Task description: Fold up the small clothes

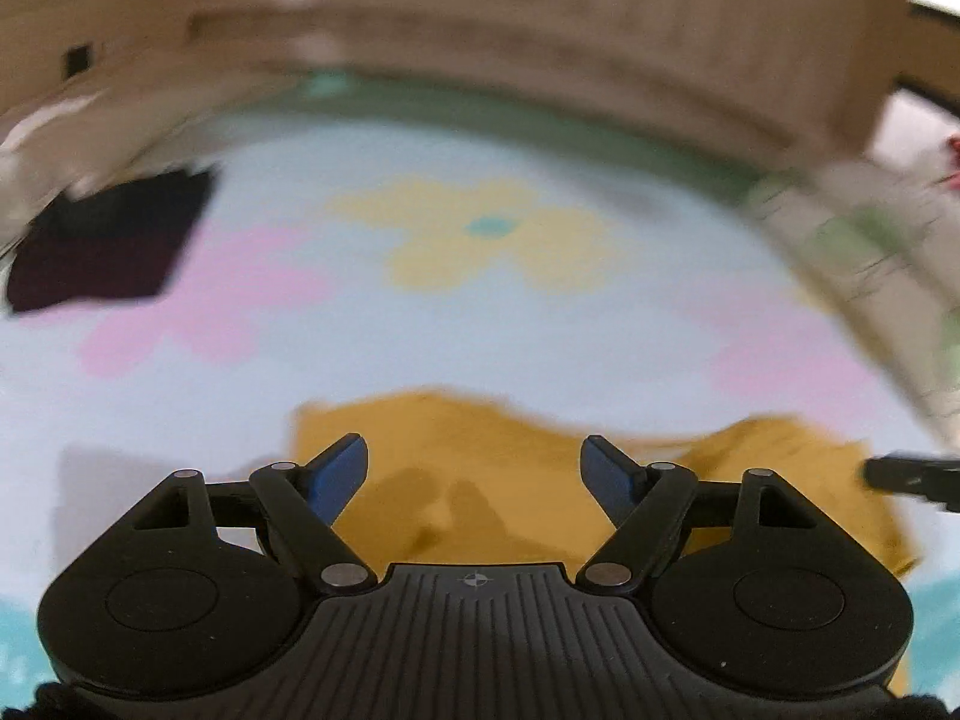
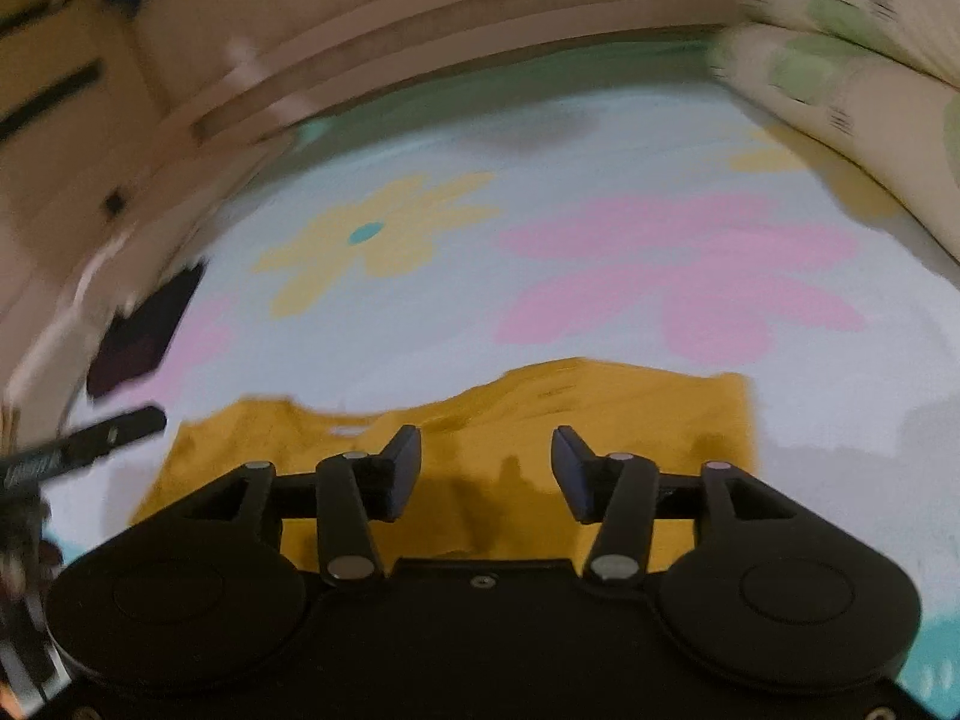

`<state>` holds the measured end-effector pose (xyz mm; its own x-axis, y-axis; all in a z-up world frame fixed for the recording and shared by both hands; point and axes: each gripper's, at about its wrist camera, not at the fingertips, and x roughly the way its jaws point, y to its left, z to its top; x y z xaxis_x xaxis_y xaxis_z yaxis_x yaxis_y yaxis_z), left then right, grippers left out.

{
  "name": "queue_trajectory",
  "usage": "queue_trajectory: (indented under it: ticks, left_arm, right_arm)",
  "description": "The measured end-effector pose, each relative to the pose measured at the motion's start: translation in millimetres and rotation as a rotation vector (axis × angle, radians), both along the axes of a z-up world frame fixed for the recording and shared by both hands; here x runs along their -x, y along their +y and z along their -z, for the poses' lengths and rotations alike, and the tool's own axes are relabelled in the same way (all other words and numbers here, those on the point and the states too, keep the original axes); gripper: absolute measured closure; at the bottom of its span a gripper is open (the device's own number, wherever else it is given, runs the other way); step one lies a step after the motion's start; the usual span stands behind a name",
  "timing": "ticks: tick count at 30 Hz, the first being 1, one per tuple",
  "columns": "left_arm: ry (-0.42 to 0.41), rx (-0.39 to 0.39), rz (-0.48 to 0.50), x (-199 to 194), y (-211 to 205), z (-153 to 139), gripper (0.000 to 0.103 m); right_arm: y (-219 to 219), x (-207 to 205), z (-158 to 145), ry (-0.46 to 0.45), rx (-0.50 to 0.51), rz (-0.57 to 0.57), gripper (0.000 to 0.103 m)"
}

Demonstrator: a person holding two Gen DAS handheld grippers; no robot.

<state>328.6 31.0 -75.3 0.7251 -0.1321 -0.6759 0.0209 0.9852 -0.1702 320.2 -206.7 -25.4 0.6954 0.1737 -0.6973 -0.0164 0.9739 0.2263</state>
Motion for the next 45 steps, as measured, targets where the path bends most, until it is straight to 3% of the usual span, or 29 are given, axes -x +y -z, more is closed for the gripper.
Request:
queue_trajectory:
  ticks: [5, 8, 11, 13, 14, 15, 20, 23, 25, 27, 31, 37, 41, 45]
  left_arm:
    - [0.212, -0.182, 0.02, -9.5, 12.1, 43.3, 0.026]
    - [0.215, -0.121, -0.009, -8.7, 26.8, 52.8, 0.022]
    - [0.217, -0.124, 0.005, -11.7, 25.9, 51.0, 0.022]
    - [0.211, -0.105, -0.003, -10.4, 34.3, 53.0, 0.022]
    - [0.207, -0.095, -0.003, -8.6, 42.9, 54.3, 0.022]
    - [0.205, -0.085, 0.001, -8.5, 44.5, 54.0, 0.022]
    - [0.19, -0.031, -0.014, 3.9, 52.7, 48.4, 0.022]
    - [0.19, -0.03, -0.018, 2.5, 52.8, 48.1, 0.022]
    - [0.19, -0.031, -0.024, 2.1, 52.1, 49.0, 0.022]
    - [0.19, -0.035, -0.025, 2.5, 50.4, 48.0, 0.022]
    - [0.163, -0.036, -0.027, 2.8, 47.5, 44.6, 0.022]
    - [0.139, -0.027, -0.033, 1.0, 44.9, 41.9, 0.021]
    - [0.167, -0.046, -0.02, -0.9, 40.6, 48.6, 0.021]
    - [0.173, -0.056, -0.015, 3.1, 41.9, 49.0, 0.02]
  right_arm:
    - [62.8, -14.0, 21.0, 0.022, 0.13, -0.133, 0.042]
    - [96.6, -17.9, 36.0, 0.031, 0.265, -0.2, 0.039]
    - [119.7, -19.1, 52.6, 0.038, 0.411, -0.26, 0.039]
    - [122.5, -19.8, 58.3, 0.044, 0.486, -0.256, 0.042]
    - [118.4, -20.0, 58.7, 0.043, 0.495, -0.241, 0.058]
    - [111.1, -21.4, 57.1, 0.053, 0.475, -0.223, 0.084]
    - [48.4, -19.8, 33.2, 0.055, 0.205, -0.075, 0.086]
    - [9.9, -18.1, 24.3, 0.067, 0.008, -0.009, 0.085]
    - [-12.1, -16.2, 26.5, 0.086, -0.065, 0.068, 0.084]
    - [-25.7, -16.8, 32.4, 0.105, -0.06, 0.117, 0.093]
    - [-44.5, -11.5, 40.6, 0.131, -0.1, 0.175, 0.093]
    - [-58.1, -6.1, 27.6, 0.107, -0.055, 0.213, 0.094]
    - [-71.2, -11.5, 42.2, 0.155, -0.034, 0.269, 0.094]
    - [-80.3, -8.5, 58.9, 0.182, -0.037, 0.307, 0.079]
